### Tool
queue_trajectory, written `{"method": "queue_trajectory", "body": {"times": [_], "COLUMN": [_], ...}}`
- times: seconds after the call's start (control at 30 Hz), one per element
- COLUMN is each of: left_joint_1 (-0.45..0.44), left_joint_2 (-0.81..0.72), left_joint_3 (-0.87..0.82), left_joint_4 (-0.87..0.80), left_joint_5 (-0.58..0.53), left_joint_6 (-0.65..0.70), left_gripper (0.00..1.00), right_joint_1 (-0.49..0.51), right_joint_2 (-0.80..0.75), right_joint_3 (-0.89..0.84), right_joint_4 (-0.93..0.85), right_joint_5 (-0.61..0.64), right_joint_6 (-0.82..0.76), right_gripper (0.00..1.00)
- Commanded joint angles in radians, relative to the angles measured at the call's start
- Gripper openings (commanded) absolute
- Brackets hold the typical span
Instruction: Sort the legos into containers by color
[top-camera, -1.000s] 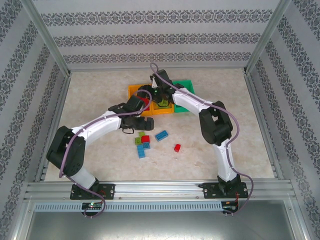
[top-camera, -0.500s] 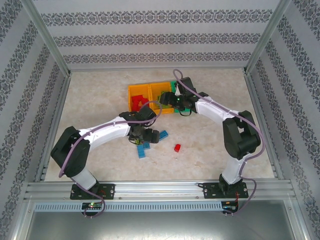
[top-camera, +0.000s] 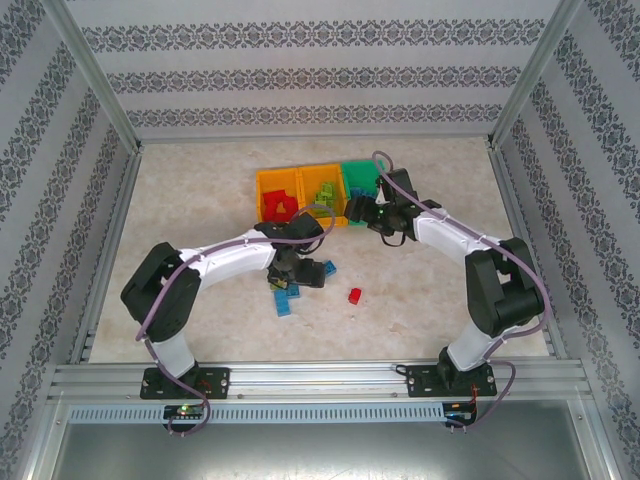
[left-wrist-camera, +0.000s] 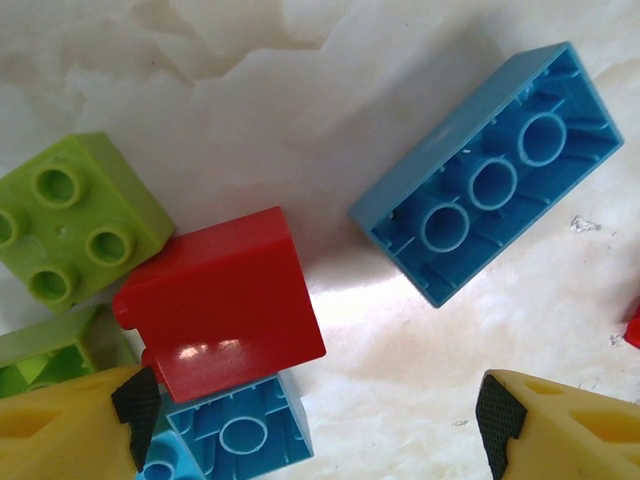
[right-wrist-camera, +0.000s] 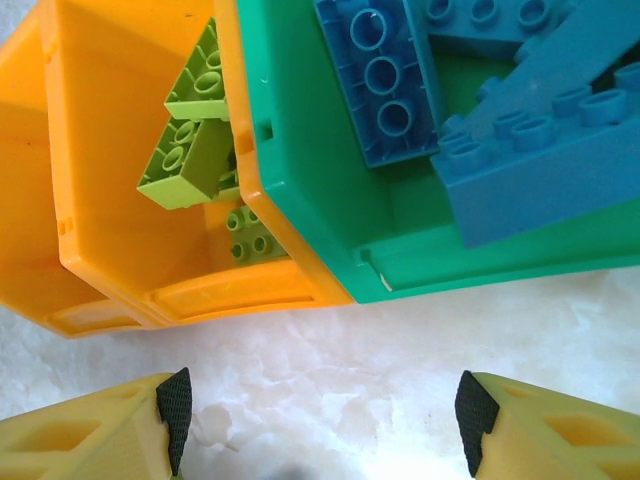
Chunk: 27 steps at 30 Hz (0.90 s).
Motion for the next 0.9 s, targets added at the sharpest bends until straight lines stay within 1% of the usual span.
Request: {"method": "queue_trajectory", "body": {"times": [0.0,0.17,0.4,0.53,0.87], "left_joint_1": [-0.022,-0.023,-0.025,-0.025,-0.028], "left_joint_2": [0.029,0.054,-0.008,-0.009,0.046], "left_joint_3": [0.037,0.064,0.038,0.032,0.044], "left_joint_4": [-0.029,-0.048,-0.089,-0.083,-0.067], "left_joint_5": [0.002,-0.024,-0.119,-0.124,-0.127], "left_joint_6": [0.004,0.017,0.034,0.052,0.106], "left_gripper": [0.84,0.83,0.82,0.82,0.81], "right_joint_1": [-0.012,-0.016,-0.017,-0.017,-0.02], "right_joint_2": [-0.037,-0.048,-0.05,-0.039,-0.057], "right_joint_3": [-0.033,-0.058,-0.076,-0.083,-0.085], "right_joint_4": [0.023,0.025,0.025,0.037,0.022], "right_joint_5": [0.02,0.026,0.038,0.033,0.049], "right_joint_6": [-0.011,-0.009,-0.012,-0.003,-0.006], "right_gripper": [0.73,0.73,0.73,0.73,0.73]}}
